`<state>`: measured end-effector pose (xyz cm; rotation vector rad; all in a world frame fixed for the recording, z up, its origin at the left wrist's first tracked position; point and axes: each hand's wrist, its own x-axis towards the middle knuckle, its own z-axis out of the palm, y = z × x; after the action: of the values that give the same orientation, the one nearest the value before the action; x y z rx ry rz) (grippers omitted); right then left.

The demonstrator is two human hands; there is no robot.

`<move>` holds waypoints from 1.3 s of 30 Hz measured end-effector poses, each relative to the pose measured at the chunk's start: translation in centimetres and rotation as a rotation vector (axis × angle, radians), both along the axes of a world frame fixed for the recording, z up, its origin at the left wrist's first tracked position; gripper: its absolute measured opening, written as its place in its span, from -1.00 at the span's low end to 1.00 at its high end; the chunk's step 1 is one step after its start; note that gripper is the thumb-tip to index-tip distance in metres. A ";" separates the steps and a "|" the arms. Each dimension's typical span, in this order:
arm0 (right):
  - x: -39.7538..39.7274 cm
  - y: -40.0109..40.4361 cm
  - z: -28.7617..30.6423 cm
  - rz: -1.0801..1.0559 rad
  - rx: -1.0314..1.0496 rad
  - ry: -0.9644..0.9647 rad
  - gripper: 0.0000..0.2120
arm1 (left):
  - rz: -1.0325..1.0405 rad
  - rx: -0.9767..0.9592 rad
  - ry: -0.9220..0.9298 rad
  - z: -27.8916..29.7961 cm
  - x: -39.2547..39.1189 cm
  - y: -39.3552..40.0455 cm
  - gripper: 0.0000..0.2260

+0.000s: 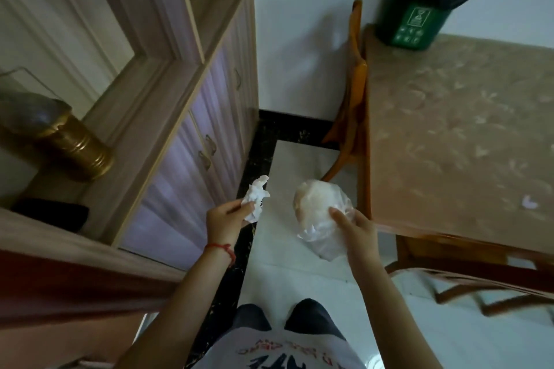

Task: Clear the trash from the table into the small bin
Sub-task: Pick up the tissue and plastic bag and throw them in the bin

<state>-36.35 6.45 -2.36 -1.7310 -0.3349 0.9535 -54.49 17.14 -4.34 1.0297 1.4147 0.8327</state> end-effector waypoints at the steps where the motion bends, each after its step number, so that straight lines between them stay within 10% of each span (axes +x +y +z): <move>1: 0.1 0.0 0.0 -0.010 0.000 0.005 -0.95 | -0.014 0.000 -0.005 0.0 0.3 0.2 -0.86; 39: 21.9 36.6 2.8 -0.078 0.106 -0.002 -0.70 | -0.064 0.004 -0.186 3.4 23.0 37.0 -0.86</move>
<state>-14.47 43.07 0.39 -1.6371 -0.3110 0.8630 -31.44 54.16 -0.92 0.9693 1.2181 0.8617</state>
